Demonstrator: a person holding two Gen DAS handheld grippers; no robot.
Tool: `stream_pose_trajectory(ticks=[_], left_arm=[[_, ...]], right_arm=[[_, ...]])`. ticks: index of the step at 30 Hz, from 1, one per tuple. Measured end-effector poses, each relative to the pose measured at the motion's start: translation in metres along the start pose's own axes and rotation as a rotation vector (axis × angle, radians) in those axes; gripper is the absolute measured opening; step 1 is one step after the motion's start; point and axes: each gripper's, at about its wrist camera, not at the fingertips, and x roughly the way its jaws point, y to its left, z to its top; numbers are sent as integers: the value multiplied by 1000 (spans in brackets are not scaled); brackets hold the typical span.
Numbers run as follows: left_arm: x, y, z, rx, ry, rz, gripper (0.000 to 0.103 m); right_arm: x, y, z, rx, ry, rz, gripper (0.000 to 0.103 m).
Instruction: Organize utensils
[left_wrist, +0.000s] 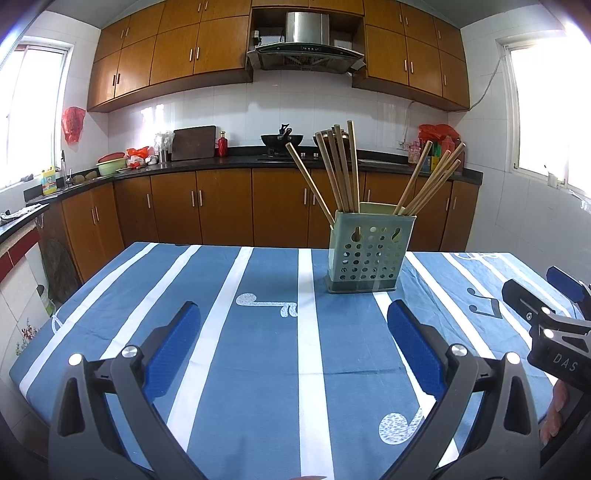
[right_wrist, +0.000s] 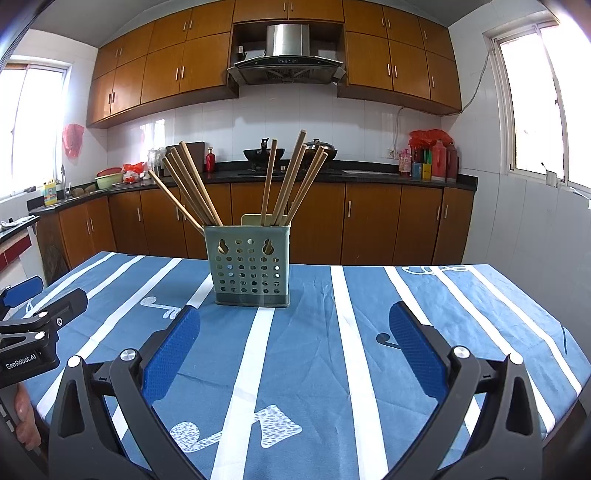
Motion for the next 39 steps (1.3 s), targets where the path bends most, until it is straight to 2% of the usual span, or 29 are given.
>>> stream_pose_trajectory(ticks=[39], left_arm=[[4,3,-5,-7,7,5,99]], right_arm=[[-1,1,1,7,7,0,101]])
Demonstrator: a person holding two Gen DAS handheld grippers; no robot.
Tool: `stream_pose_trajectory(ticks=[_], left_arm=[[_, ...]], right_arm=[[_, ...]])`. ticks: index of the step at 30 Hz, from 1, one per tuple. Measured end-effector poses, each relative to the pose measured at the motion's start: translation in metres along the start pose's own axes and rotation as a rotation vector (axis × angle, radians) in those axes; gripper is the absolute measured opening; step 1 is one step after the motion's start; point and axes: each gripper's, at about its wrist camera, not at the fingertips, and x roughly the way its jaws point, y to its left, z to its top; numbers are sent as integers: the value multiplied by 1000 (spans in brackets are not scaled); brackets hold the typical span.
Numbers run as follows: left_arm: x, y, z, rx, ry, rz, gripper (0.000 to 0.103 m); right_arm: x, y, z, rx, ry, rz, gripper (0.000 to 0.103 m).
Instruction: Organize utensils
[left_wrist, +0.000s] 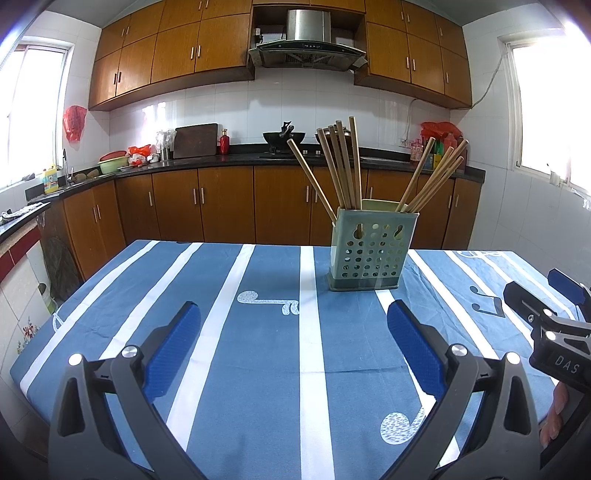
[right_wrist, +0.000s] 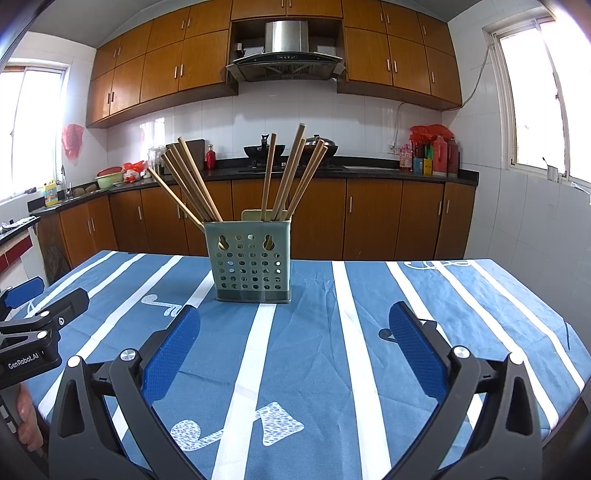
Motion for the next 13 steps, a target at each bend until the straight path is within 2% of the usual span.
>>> stream_pose_trajectory(ticks=[13], left_arm=[[1,1,2,-4,5,4,99]], right_arm=[[-1,1,-1,2,1,1,101]])
